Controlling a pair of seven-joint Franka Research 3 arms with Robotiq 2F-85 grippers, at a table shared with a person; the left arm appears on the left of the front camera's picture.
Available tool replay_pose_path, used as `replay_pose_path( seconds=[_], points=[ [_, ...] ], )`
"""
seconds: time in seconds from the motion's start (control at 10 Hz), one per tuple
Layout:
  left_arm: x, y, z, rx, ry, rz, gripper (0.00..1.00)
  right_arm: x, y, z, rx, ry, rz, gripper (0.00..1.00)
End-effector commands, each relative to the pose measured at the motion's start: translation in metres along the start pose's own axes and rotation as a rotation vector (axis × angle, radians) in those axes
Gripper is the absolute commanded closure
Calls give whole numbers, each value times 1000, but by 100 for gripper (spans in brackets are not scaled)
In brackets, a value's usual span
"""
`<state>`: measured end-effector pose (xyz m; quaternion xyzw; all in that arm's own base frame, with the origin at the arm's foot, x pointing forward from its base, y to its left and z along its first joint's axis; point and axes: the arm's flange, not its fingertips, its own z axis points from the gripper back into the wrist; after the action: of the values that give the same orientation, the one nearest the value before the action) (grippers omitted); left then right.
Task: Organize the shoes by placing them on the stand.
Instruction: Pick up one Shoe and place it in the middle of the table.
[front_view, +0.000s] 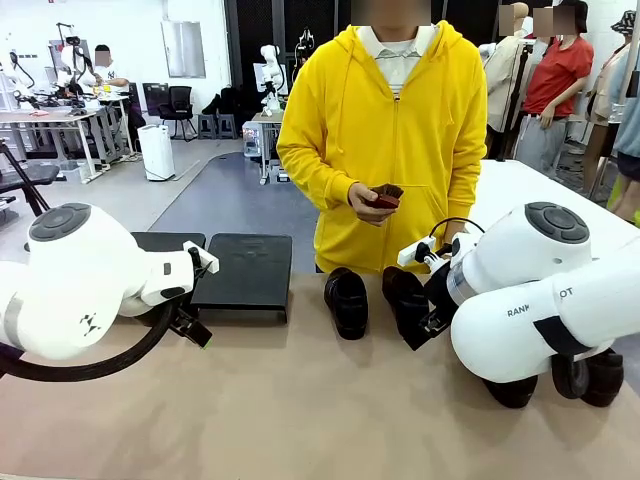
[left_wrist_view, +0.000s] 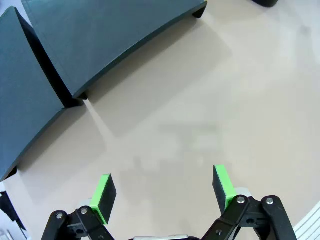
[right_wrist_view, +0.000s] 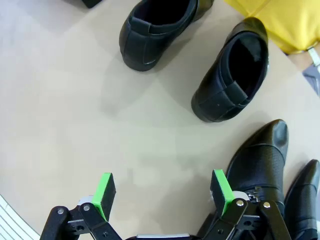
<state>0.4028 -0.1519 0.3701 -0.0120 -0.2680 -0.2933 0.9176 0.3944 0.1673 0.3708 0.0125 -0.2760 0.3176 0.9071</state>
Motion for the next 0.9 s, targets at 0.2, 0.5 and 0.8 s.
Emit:
replay_pose_path(
  seconds=[0.2,0.5,0.8],
  points=[
    [0,0,0,0,-1,0,0,0,0,0,0,0,0,0],
    [0,0,0,0,-1,0,0,0,0,0,0,0,0,0],
    [0,0,0,0,-1,0,0,0,0,0,0,0,0,0]
  ],
)
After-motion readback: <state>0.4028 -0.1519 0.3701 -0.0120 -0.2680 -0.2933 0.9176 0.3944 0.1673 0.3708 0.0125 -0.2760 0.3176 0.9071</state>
